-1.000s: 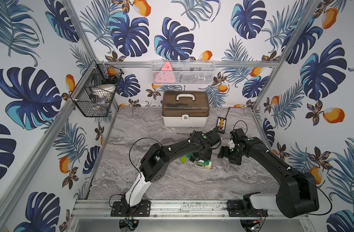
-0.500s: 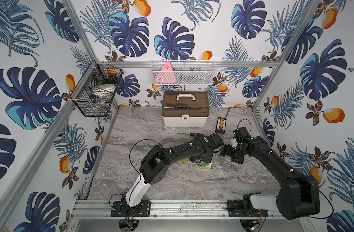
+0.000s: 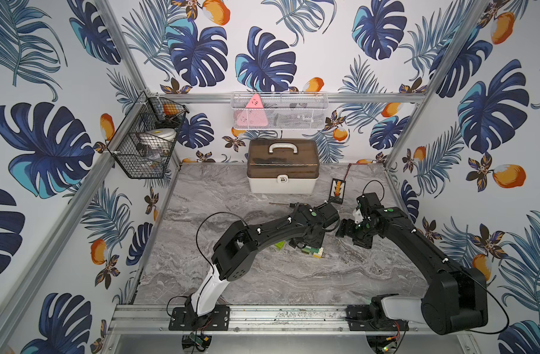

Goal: Assemble a giraffe with lego
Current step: Assemble the lego brick with the lego brick.

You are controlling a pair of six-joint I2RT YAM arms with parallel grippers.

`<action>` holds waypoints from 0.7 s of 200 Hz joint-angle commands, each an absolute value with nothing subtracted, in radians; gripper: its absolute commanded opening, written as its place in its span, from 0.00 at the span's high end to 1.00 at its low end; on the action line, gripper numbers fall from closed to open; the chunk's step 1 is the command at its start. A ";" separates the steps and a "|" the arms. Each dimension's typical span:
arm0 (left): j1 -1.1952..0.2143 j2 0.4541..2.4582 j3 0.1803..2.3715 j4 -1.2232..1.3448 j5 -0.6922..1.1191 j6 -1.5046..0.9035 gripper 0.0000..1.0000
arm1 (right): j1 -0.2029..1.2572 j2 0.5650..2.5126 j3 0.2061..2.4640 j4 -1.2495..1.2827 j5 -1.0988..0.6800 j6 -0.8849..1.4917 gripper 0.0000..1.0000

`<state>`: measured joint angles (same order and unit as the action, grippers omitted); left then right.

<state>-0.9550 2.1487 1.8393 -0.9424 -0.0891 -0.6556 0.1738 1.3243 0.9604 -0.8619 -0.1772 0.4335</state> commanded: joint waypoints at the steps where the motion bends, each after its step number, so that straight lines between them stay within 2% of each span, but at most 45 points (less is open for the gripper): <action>1: -0.950 2.142 1.837 -0.966 -0.054 -0.656 0.56 | 0.172 1.320 0.971 -0.882 -0.172 0.428 0.18; 14: -0.946 2.136 1.832 -0.956 -0.047 -0.659 0.51 | 0.172 1.319 0.973 -0.884 -0.170 0.428 0.18; 35: -0.941 2.127 1.827 -0.945 -0.043 -0.660 0.49 | 0.171 1.321 0.977 -0.885 -0.170 0.425 0.18; 90: -0.926 2.066 1.794 -0.891 -0.009 -0.670 0.29 | 0.172 1.327 0.983 -0.886 -0.186 0.409 0.18; 111: -0.902 1.987 1.719 -0.827 0.019 -0.691 0.21 | 0.173 1.333 1.009 -0.882 -0.226 0.382 0.18; 140: -0.812 1.863 1.541 -0.769 0.044 -0.736 0.18 | 0.246 1.385 1.080 -0.883 -0.265 0.359 0.19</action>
<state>-0.8749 1.9324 1.6402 -0.8295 0.0174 -0.6853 0.1905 1.3464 1.0309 -0.8799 -0.2192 0.3962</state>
